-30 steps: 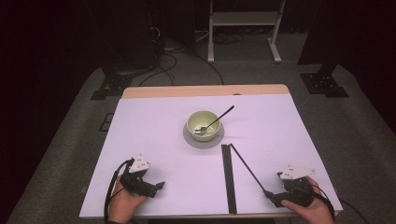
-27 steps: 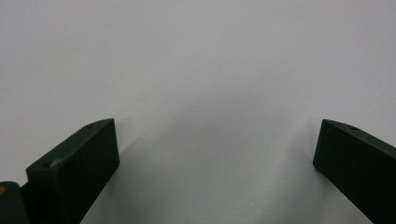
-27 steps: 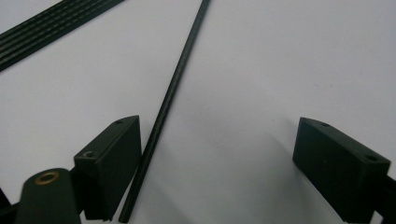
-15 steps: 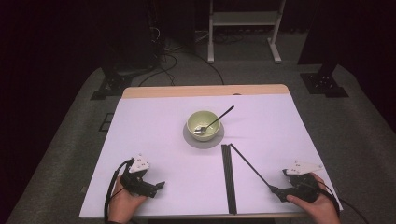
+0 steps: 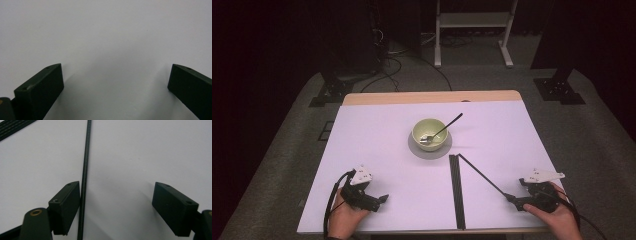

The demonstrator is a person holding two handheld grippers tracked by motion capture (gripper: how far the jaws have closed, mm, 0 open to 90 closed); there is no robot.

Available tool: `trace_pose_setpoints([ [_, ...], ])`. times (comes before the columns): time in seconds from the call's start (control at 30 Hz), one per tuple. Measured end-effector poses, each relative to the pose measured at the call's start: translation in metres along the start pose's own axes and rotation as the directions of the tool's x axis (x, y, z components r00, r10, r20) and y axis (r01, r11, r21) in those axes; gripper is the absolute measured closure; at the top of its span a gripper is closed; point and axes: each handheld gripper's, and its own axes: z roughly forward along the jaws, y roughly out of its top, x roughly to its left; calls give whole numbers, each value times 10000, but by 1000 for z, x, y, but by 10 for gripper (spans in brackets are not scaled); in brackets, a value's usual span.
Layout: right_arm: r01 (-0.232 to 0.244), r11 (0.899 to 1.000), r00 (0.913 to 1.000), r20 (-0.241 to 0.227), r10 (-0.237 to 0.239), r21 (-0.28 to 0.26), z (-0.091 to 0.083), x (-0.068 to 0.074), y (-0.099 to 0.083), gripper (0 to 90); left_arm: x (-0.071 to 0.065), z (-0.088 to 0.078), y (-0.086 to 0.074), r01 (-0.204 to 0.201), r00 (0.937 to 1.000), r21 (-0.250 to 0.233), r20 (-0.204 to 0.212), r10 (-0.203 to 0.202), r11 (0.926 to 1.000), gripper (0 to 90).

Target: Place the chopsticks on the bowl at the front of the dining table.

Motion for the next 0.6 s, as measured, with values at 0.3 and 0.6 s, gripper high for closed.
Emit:
trace_pose_setpoints([
  [0.3, -141, 9999, 9999, 60, 141, -47, 0, -9, 0, 247, 0, 0, 0, 4, 10000, 1, 0, -4, 10000, 0],
  [0.6, -232, 9997, 9996, 142, 233, -50, 1, -18, 2, 270, 0, 0, 0, 1, 10000, 1, 3, -1, 10000, 0],
])
